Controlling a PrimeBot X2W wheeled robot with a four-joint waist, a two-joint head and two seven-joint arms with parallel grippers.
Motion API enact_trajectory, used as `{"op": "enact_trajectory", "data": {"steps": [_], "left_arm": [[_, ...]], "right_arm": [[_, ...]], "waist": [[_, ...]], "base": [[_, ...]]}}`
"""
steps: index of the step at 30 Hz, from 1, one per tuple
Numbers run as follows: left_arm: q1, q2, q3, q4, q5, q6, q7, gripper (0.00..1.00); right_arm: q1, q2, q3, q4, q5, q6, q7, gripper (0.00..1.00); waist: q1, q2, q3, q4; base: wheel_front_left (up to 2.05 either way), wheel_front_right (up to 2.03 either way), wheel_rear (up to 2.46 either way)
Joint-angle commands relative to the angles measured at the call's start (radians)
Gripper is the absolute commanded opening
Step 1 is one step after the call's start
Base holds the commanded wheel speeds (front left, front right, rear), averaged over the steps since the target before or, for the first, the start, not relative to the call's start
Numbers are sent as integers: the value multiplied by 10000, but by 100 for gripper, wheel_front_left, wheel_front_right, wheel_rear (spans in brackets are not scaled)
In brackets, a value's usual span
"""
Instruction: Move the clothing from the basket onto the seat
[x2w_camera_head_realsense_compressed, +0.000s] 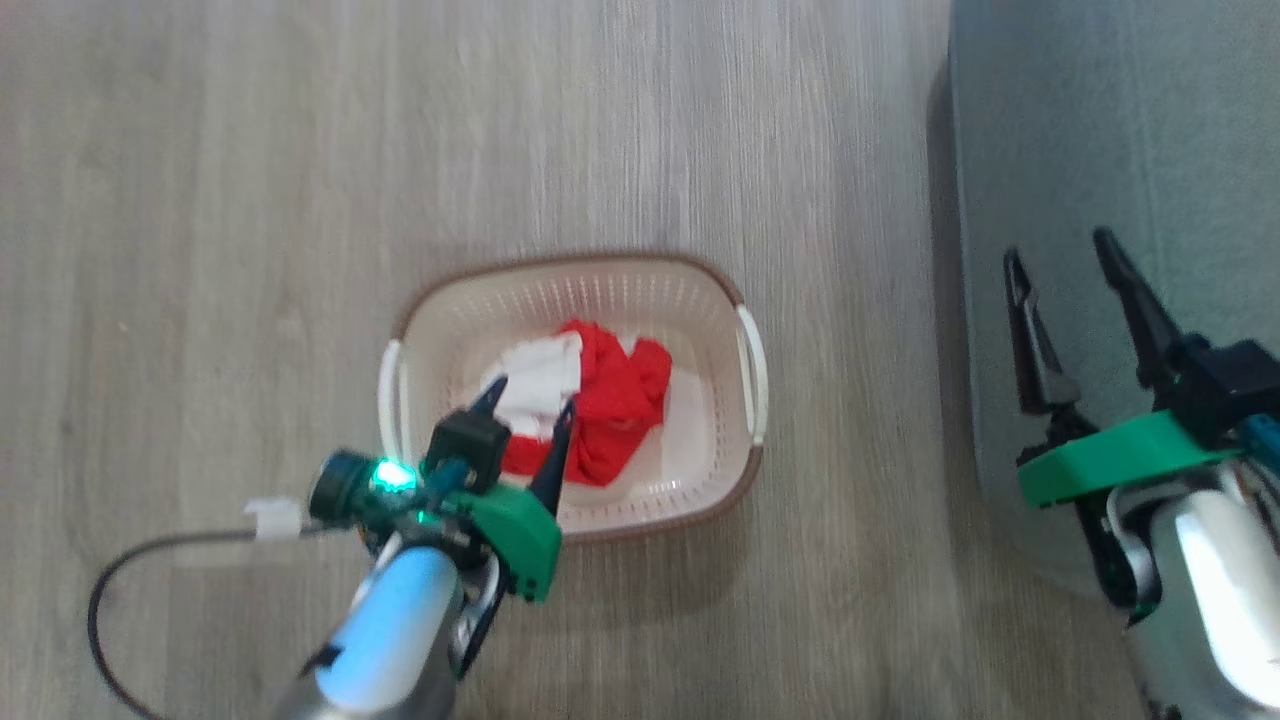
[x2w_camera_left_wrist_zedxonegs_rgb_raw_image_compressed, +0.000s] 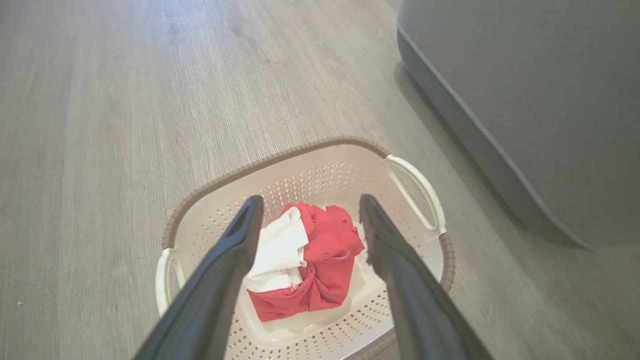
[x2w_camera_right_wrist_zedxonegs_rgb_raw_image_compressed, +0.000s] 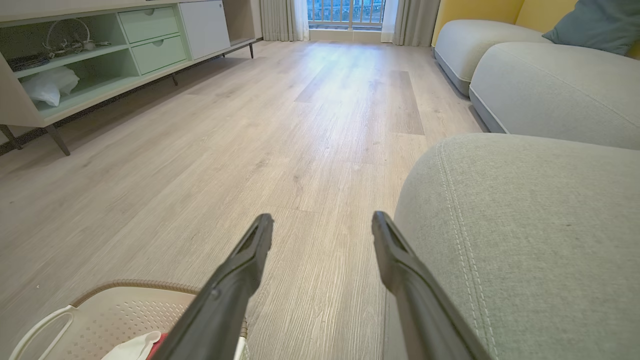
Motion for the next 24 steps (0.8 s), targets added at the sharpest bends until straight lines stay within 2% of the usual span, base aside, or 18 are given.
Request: {"op": "enact_trajectory", "data": {"steps": [1,12,19,24], "left_arm": [[-331,30,185,-66,91,-8,-124,100],[-3179,30,-501,2930,717,-212,-124,100],[-4756,31,-1040,5335,1152,-324,-124,100],[-5747,85,-1434,6535,1520,-162,311,100]], "right_arm": [[-182,-206,230,-410,-99,-2,-105,100],[-615,-257,595,-1747,-258,-2,-105,100],[-869,-47,887,-2116,-323,-2,-105,100],[-992,21,1049,-2307,-343,-2,-105,100]], "waist": [[-4,0,1014,-359],[-4,0,3673,-824],[-4,0,4561,-1106],[-4,0,5106,-1326]], "base": [[0,0,0],[0,0,0],[0,0,0],[0,0,0]]}}
